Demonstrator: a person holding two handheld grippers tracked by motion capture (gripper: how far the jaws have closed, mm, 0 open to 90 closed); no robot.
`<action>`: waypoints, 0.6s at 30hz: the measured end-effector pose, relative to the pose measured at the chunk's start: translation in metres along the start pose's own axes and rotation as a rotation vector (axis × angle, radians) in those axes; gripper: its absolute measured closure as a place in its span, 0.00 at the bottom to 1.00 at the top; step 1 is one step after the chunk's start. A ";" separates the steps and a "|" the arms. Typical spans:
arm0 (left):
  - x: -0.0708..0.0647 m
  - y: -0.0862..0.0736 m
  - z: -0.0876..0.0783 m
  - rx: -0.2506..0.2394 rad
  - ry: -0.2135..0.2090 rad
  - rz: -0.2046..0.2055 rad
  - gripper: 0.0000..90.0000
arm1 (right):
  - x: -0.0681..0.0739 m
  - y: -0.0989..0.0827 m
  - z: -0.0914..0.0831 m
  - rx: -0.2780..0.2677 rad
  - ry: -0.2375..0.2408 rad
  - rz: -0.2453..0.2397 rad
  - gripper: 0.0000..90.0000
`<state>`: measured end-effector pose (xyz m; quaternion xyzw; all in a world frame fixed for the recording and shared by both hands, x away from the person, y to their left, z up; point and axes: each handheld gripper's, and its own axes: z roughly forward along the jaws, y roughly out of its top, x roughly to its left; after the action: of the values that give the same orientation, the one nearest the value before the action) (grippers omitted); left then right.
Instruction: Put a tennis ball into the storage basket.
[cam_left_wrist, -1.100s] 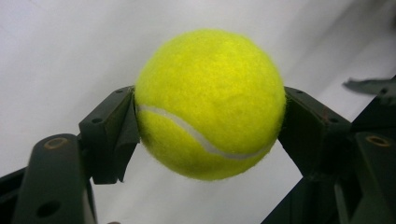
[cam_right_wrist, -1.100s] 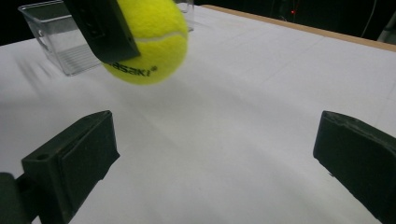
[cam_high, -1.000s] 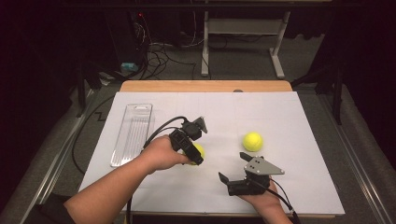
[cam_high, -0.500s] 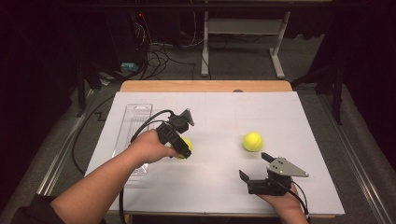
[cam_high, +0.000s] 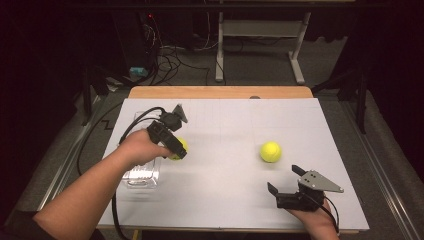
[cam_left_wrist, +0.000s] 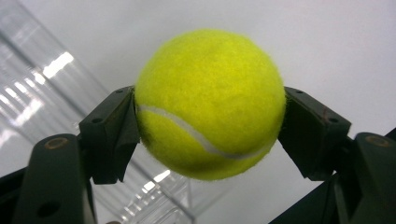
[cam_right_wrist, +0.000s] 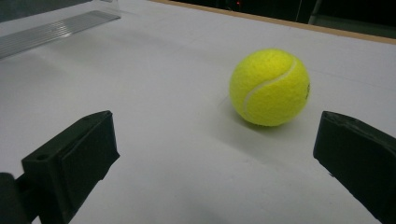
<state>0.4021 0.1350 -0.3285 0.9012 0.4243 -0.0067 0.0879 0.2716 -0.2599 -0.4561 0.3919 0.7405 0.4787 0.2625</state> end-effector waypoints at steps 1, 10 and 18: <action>0.004 -0.001 -0.002 0.005 0.003 -0.003 0.29 | 0.000 0.000 0.000 0.002 0.000 0.000 0.00; 0.034 -0.012 -0.011 0.014 0.019 -0.067 0.29 | 0.000 -0.001 0.001 0.008 -0.001 0.000 0.00; 0.057 -0.020 -0.015 0.021 0.042 -0.128 0.29 | 0.000 -0.001 0.002 0.010 -0.001 0.000 0.00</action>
<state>0.4221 0.1935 -0.3216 0.8731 0.4825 0.0021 0.0691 0.2724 -0.2593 -0.4576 0.3935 0.7426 0.4749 0.2611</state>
